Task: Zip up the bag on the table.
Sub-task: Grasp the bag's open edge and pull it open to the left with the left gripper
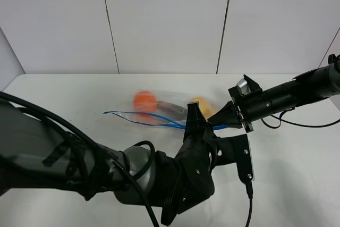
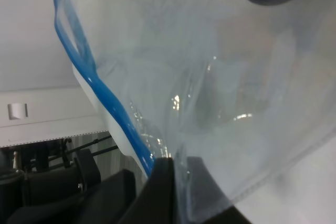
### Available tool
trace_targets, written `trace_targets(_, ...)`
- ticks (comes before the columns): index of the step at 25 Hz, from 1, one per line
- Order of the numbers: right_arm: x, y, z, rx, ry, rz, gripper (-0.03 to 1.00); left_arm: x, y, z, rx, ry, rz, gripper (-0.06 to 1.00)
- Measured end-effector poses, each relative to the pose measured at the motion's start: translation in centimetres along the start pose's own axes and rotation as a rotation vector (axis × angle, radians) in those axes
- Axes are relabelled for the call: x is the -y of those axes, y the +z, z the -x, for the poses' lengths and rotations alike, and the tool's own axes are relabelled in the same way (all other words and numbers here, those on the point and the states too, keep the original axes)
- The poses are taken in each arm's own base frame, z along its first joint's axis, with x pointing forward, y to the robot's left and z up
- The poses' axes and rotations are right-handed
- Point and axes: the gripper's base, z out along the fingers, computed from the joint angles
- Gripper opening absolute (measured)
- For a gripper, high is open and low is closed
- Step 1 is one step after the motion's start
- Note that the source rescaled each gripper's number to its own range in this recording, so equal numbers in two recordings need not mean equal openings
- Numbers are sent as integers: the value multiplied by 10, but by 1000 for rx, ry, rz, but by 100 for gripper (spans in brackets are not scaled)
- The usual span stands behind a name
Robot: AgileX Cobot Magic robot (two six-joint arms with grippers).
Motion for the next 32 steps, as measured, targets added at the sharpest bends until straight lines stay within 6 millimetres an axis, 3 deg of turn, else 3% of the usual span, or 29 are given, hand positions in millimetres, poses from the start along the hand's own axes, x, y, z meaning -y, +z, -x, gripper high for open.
trace_targets(32, 0, 0, 0, 0, 0, 0, 0, -1, 4, -3, 7, 22, -31, 16)
